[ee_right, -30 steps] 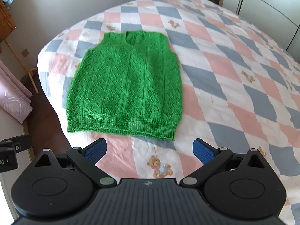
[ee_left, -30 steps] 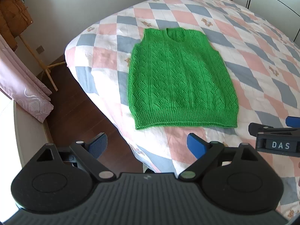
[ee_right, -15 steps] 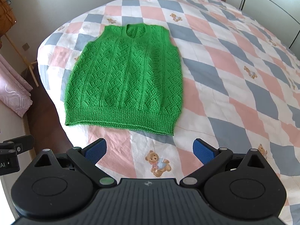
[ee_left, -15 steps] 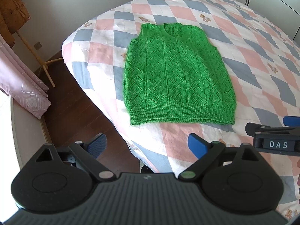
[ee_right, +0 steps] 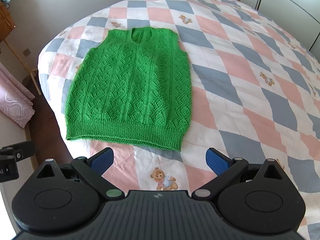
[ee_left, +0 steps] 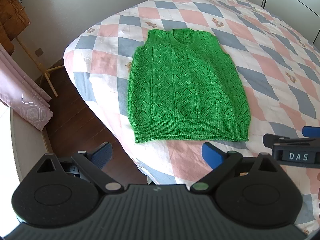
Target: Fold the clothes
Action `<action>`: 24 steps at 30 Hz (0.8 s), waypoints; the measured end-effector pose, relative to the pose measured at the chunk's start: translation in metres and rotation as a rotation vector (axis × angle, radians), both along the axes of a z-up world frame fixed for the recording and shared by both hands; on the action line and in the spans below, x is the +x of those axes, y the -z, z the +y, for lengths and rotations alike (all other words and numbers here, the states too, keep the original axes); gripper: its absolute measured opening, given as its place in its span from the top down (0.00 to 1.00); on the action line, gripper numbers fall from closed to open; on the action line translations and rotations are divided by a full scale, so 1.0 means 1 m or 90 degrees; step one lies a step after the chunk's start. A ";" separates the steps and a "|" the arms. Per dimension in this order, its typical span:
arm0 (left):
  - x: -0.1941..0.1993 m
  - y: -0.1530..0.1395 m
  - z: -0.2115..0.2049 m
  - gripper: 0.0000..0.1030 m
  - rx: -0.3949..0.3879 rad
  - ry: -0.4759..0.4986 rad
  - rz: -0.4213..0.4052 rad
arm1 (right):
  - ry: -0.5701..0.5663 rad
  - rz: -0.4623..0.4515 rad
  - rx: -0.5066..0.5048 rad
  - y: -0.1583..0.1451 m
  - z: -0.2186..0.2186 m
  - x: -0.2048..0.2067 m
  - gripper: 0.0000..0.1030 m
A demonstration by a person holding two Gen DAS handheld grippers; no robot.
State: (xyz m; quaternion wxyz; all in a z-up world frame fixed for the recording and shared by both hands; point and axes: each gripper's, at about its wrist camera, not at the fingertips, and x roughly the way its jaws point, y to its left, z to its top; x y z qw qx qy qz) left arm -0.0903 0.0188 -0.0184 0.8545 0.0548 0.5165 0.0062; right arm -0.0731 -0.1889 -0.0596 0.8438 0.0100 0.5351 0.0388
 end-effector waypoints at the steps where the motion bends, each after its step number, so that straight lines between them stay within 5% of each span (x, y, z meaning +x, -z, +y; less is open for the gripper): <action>1: 0.001 0.002 -0.001 0.07 0.000 0.000 0.004 | 0.000 0.002 0.000 0.002 -0.001 0.001 0.02; 24: 0.035 0.023 0.003 0.07 0.008 0.008 0.046 | 0.000 0.039 -0.007 0.019 0.001 0.036 0.02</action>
